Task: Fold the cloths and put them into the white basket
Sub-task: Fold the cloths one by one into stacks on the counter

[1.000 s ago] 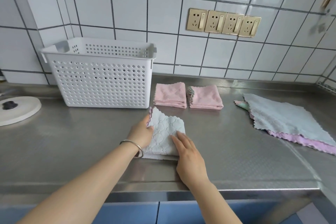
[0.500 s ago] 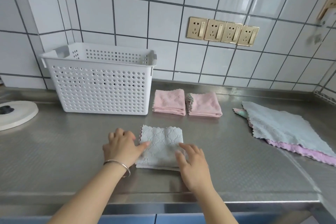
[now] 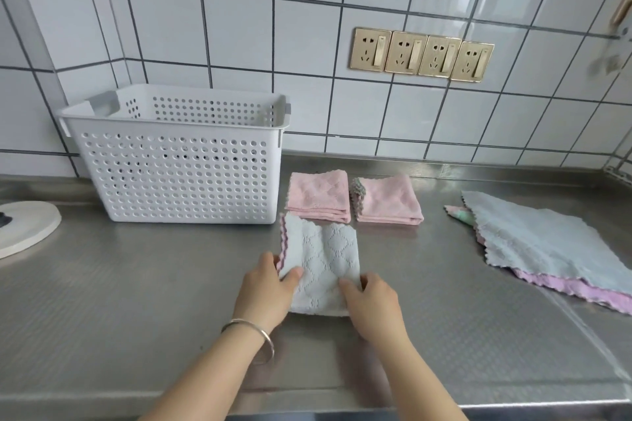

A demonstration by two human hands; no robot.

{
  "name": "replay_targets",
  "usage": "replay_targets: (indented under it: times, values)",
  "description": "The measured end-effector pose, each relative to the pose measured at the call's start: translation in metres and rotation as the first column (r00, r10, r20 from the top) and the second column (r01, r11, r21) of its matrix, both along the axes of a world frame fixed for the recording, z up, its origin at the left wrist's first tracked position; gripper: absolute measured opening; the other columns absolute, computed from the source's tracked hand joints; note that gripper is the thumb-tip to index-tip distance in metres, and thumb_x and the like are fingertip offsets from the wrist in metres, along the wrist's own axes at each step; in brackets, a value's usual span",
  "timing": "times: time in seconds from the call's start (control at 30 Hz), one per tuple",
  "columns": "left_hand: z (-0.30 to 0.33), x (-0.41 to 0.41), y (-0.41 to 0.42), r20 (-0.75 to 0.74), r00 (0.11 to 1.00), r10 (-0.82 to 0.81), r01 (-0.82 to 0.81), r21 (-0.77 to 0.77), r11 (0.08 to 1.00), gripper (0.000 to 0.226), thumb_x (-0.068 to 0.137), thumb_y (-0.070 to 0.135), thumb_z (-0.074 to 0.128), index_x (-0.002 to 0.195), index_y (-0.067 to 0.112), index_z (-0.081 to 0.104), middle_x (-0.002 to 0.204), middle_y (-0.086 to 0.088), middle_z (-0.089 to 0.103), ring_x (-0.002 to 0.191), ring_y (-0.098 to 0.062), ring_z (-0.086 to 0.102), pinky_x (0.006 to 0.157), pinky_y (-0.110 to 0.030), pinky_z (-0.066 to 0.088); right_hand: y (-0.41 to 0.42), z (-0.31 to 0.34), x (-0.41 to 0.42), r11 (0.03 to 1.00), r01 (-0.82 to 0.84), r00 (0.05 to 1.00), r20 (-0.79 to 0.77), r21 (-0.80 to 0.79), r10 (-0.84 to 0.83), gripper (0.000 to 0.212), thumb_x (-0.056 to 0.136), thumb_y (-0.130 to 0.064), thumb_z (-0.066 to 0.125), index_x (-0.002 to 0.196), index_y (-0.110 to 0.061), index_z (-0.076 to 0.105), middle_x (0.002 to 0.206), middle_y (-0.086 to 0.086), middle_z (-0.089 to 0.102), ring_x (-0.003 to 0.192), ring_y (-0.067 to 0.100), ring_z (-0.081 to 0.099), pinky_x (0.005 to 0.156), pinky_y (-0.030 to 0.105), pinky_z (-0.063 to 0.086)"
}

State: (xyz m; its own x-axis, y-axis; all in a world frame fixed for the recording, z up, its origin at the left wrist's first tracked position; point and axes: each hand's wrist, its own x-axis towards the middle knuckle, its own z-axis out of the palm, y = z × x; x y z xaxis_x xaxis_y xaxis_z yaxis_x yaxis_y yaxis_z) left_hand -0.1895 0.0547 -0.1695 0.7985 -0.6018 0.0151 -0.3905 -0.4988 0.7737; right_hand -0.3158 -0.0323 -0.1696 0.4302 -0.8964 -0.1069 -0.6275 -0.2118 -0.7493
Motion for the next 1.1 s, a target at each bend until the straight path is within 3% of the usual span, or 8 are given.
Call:
replay_targets:
  times: [0.13,0.3,0.4,0.53,0.73,0.93,1.03,1.1]
  values:
    - [0.03,0.024,-0.044,-0.198,0.98,0.016,-0.064,-0.241,0.968,0.03,0.082,0.031,0.065,0.098,0.013,0.048,0.097,-0.002,0.056,0.099,-0.027,0.058,0.074,-0.027,0.036,-0.043,0.023,0.019,0.999,0.05,0.972,0.228,0.013,-0.052,0.022,0.089,-0.032,0.057,0.076,-0.016,0.051,0.071,-0.007,0.053,0.065,0.011,0.049,0.051,0.02,0.033]
    - [0.057,0.058,-0.116,-0.038,0.999,-0.015,-0.003,-0.421,0.907,0.053,0.089,0.016,0.058,0.137,0.019,0.037,0.122,0.002,0.051,0.107,-0.013,0.049,0.086,-0.017,0.032,-0.113,0.055,0.067,0.994,0.103,0.945,0.316,-0.038,-0.086,0.024,0.088,-0.033,0.056,0.086,-0.01,0.055,0.068,-0.004,0.052,0.071,0.019,0.05,0.051,0.023,0.033]
    - [0.053,0.081,-0.153,0.106,0.994,0.002,0.027,-0.265,0.964,0.048,0.093,0.014,0.047,0.139,0.026,0.038,0.122,-0.009,0.058,0.103,-0.024,0.057,0.088,-0.026,0.04,-0.145,0.056,0.096,0.994,0.092,0.957,0.281,-0.063,-0.071,0.023,0.09,-0.031,0.053,0.086,-0.009,0.056,0.065,-0.002,0.052,0.069,0.02,0.049,0.054,0.026,0.036]
    - [0.035,0.107,-0.181,0.145,0.989,0.002,0.016,-0.119,0.993,0.043,0.093,0.015,0.046,0.136,0.02,0.045,0.128,-0.017,0.055,0.107,-0.035,0.057,0.096,-0.037,0.045,-0.17,0.035,0.125,0.994,0.105,0.973,0.21,-0.026,-0.097,0.021,0.089,-0.03,0.051,0.091,-0.01,0.054,0.072,-0.002,0.053,0.082,0.026,0.055,0.069,0.034,0.044]
    - [0.002,0.12,-0.195,0.187,0.982,0.031,-0.035,0.017,0.999,0.037,0.093,0.016,0.049,0.13,0.014,0.05,0.126,-0.019,0.044,0.11,-0.034,0.052,0.093,-0.032,0.04,-0.173,0.006,0.138,0.983,0.162,0.978,0.143,-0.089,-0.149,0.029,0.088,-0.028,0.052,0.113,-0.013,0.048,0.092,0.003,0.061,0.09,0.028,0.056,0.071,0.031,0.042]
    - [-0.003,0.117,-0.196,0.263,0.965,-0.005,-0.037,0.154,0.987,0.038,0.093,0.018,0.048,0.131,0.013,0.047,0.13,-0.019,0.04,0.115,-0.036,0.048,0.097,-0.038,0.039,-0.177,-0.003,0.139,0.99,0.113,0.992,0.071,-0.085,-0.108,0.035,0.089,-0.028,0.05,0.12,-0.011,0.046,0.107,0.007,0.063,0.097,0.028,0.057,0.07,0.029,0.038]
    - [0.014,0.109,-0.194,0.515,0.851,-0.106,-0.038,0.261,0.965,0.047,0.09,0.025,0.048,0.135,0.016,0.041,0.143,-0.017,0.029,0.129,-0.036,0.031,0.106,-0.041,0.03,-0.173,0.01,0.129,0.999,0.0,0.99,0.14,-0.045,0.006,0.044,0.09,-0.036,0.052,0.126,-0.012,0.042,0.105,0.001,0.057,0.095,0.023,0.055,0.075,0.031,0.042]
    - [0.032,0.094,-0.193,0.693,0.705,-0.149,0.017,0.194,0.981,0.048,0.084,0.023,0.055,0.131,0.017,0.045,0.148,-0.015,0.027,0.137,-0.036,0.022,0.109,-0.048,0.025,-0.17,0.018,0.103,0.979,-0.002,0.986,0.164,-0.205,0.036,0.045,0.091,-0.037,0.051,0.129,-0.016,0.041,0.108,-0.001,0.055,0.096,0.02,0.056,0.077,0.031,0.042]
